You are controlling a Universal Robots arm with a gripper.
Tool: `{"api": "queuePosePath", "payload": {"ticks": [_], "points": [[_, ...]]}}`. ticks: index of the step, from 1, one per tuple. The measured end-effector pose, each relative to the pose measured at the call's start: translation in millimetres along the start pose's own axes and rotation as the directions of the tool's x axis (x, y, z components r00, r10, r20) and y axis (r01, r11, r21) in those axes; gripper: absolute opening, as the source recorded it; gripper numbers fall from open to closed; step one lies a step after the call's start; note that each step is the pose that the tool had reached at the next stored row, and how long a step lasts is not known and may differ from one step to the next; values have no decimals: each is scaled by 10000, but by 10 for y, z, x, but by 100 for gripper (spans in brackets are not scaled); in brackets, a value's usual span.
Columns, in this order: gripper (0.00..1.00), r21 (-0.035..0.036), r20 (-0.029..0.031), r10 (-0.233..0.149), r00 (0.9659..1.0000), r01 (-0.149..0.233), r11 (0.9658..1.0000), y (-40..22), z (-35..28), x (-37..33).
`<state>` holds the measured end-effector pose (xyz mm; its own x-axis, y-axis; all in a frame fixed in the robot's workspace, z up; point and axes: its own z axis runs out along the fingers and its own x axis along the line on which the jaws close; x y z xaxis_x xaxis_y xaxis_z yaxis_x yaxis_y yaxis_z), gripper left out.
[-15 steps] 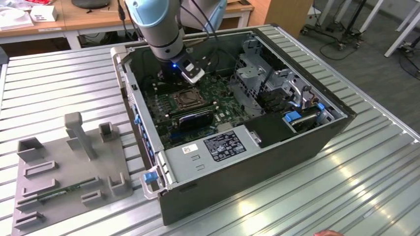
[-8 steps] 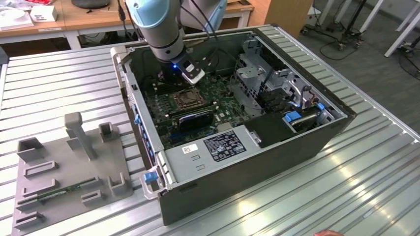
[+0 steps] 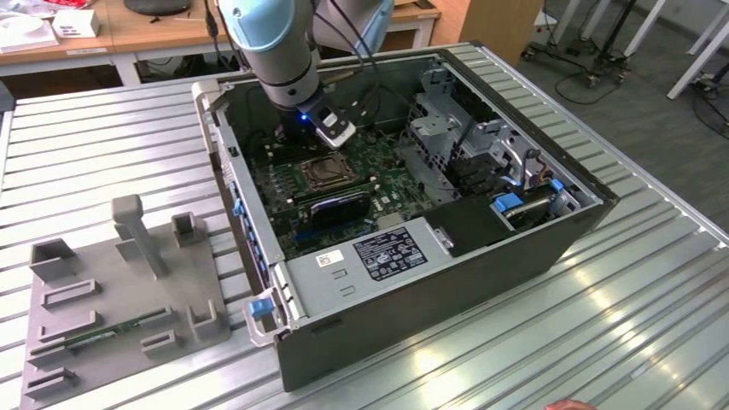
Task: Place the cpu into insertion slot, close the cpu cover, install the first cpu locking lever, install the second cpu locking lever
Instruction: 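Install the first cpu locking lever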
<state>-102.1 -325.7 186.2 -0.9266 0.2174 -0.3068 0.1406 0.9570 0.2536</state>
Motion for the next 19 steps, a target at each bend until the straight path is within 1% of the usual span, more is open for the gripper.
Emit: {"api": "queuePosePath", "payload": {"ticks": [9, 13, 16, 19], "points": [[11, 0, 2, -1, 10000, 1, 10000, -7, 32, 7], [11, 0, 1, 0, 10000, 0, 10000, -7, 34, 8], [11, -17, 1, 5, 10000, -5, 10000, -3, 35, 9], [11, -29, 3, 8, 10000, -8, 10000, 4, 21, 3]]}}
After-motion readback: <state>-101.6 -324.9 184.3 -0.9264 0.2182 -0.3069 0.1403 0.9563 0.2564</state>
